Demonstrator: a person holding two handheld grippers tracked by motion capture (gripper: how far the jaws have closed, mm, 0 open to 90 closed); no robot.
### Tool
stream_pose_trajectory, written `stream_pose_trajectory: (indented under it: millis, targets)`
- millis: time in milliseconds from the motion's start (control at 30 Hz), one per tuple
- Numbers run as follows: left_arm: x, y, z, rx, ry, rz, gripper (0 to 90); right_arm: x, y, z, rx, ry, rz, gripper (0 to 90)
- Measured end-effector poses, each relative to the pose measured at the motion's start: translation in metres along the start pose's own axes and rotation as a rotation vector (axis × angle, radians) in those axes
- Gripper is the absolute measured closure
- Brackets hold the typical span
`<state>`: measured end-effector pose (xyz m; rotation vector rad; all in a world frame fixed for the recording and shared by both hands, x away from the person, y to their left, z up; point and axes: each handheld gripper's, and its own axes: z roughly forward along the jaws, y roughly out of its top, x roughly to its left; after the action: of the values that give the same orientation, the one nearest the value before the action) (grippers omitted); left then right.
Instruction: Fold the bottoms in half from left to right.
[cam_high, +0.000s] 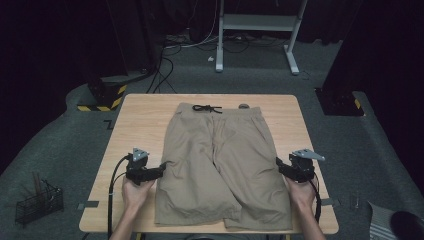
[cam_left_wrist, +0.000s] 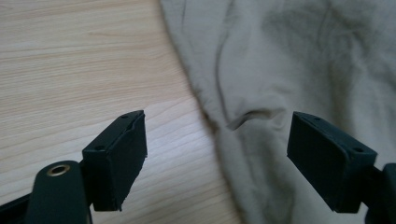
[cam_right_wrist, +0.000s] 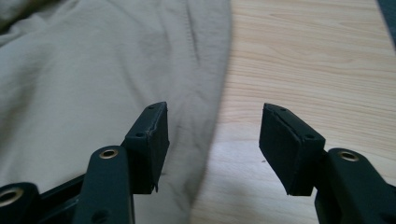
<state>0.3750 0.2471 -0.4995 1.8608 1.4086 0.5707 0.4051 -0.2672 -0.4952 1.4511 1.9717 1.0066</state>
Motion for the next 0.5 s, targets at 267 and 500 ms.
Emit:
stream_pose_trajectory:
  millis: [267, 500]
  targets:
    - [-0.027, 0.008, 0.004, -0.032, -0.059, 0.011, 22.3, 0.013, 0.001, 0.005, 0.005, 0.057, -0.053, 44.2]
    - [-0.047, 0.008, 0.025, 0.034, -0.049, 0.1, 24.5, 0.023, 0.0, 0.015, 0.022, 0.081, -0.068, 44.8]
